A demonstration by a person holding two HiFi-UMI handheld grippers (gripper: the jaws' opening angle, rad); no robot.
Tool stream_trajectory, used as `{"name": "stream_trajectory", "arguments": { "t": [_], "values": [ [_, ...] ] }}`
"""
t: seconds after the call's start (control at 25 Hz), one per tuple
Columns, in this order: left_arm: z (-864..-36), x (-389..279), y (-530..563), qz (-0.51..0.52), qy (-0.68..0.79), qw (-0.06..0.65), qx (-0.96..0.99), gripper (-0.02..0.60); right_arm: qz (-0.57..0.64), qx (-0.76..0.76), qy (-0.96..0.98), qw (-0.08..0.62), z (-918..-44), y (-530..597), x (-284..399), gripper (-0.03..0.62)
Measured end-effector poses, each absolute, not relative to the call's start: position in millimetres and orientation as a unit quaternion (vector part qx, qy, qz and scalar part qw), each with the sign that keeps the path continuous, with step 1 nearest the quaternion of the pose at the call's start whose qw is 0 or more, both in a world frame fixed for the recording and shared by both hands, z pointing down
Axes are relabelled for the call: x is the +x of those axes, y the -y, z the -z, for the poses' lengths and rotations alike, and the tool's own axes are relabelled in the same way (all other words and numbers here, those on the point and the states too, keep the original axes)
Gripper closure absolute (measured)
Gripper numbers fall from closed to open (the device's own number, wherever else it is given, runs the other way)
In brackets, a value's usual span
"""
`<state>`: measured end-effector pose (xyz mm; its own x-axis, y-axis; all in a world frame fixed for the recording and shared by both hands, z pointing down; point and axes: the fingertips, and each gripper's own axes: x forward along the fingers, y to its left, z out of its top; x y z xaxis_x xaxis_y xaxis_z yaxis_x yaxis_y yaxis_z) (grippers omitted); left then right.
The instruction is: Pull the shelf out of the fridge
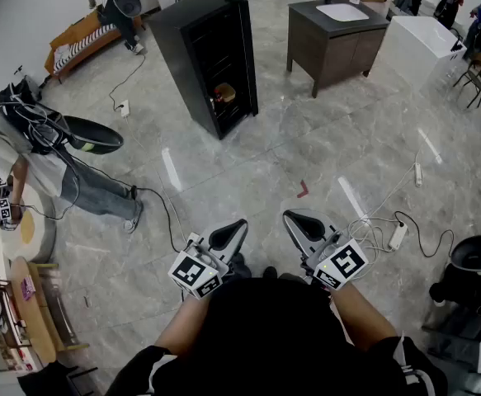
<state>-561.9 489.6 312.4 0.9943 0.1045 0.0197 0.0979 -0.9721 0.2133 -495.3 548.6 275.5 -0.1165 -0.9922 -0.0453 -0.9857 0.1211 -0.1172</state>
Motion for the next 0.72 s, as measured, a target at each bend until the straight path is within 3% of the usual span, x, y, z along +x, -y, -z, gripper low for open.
{"name": "stream_trajectory", "arguments": {
  "t": [0.72],
  "values": [
    [-319, -556, -487, -0.02, -0.039, 0.095, 0.995, 0.558, 0.051, -0.662, -0.743, 0.086, -282, -550, -480, 0.569]
  ]
}}
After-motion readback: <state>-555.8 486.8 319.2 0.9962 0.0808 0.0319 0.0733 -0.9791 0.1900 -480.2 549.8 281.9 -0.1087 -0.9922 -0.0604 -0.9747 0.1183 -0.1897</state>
